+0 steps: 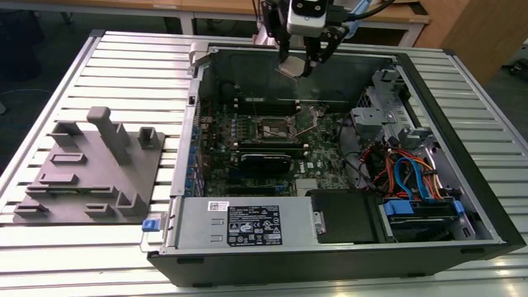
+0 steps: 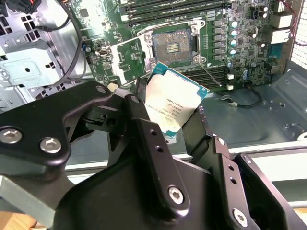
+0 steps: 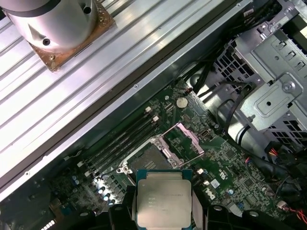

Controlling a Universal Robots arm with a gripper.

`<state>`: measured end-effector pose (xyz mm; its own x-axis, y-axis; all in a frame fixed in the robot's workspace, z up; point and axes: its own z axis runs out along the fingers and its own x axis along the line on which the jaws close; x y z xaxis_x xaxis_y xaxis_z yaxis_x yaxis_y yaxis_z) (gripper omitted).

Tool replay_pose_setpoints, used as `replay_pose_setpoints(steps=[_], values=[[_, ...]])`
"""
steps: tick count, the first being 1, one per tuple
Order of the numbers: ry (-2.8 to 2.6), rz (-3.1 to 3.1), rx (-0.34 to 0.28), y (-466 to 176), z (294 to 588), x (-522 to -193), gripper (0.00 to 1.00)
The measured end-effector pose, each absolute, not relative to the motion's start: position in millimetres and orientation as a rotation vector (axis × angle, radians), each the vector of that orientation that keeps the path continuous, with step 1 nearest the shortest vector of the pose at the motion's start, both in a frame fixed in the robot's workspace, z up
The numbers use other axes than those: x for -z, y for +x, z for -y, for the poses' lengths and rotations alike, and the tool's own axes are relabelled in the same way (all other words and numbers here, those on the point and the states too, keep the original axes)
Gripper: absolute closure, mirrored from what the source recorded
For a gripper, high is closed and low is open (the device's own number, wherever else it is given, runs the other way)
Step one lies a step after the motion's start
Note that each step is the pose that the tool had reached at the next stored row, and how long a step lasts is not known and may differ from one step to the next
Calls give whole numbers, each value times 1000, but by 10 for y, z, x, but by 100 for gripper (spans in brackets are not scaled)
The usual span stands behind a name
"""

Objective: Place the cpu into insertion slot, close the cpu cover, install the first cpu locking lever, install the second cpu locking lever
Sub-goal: 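Place the cpu into insertion slot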

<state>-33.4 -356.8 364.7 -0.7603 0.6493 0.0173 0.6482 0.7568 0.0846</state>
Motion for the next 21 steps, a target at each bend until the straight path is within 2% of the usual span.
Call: replay_pose_setpoints(steps=[21], values=[[1321, -2825, -127, -334, 3567, -3636, 46]])
